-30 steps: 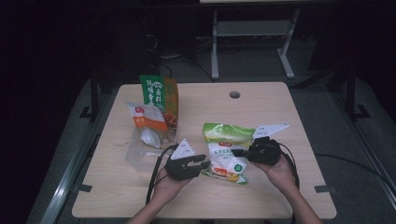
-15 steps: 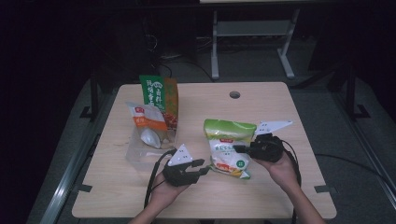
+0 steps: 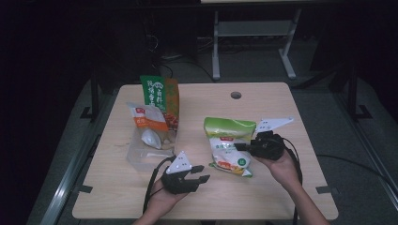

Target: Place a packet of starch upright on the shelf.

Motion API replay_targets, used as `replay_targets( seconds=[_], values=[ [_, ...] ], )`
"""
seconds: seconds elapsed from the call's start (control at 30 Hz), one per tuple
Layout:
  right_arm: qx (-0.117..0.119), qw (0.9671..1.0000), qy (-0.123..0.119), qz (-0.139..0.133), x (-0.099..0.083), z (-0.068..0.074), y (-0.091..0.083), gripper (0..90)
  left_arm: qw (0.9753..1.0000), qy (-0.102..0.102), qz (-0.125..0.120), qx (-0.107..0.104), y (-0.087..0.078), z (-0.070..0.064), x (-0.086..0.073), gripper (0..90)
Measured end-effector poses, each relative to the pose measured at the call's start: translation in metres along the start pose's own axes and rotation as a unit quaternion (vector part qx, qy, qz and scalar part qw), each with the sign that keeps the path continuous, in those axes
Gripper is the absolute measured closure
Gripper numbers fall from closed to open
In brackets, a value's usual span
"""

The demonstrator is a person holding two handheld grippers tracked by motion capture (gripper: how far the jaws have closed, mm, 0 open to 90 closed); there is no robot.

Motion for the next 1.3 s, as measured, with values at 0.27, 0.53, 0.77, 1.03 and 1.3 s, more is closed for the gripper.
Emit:
replay_targets(
  seconds=[0.27, 0.53, 0.77, 1.03, 1.3],
  values=[
    [-0.002, 0.9999, -0.01, 0.003, 0.009, 0.001, 0.003, 88.2, 0.9999, 0.006, -0.004, -0.01, -0.005, -0.007, -0.001, 56.3],
    [0.0, 0.9998, -0.018, 0.008, 0.021, 0.005, 0.009, 88.4, 0.9998, 0.005, -0.008, -0.02, -0.006, -0.017, -0.001, 54.1],
    [0.01, 0.9998, -0.018, 0.004, 0.034, 0.009, 0.017, 88.4, 0.9997, 0.001, -0.006, -0.024, -0.008, -0.019, -0.002, 52.9],
    [0.017, 0.9995, -0.025, 0.0, 0.047, 0.017, 0.027, 88.5, 0.9996, 0.008, -0.007, -0.025, -0.01, -0.021, -0.002, 50.3],
    [0.038, 0.9984, -0.042, -0.003, 0.069, 0.034, 0.042, 88.5, 0.9995, 0.013, -0.009, -0.029, -0.017, -0.026, -0.003, 49.4]
  ],
)
Point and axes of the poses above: each handheld gripper's, and its own axes: y roughly forward along the jaws, x roughly out of its top, z roughly to its left, the point moved 6 cm from there along y, roughly forward along the jaws, and after that the axes turned 13 degrees about -z, right-handed, at the moved point
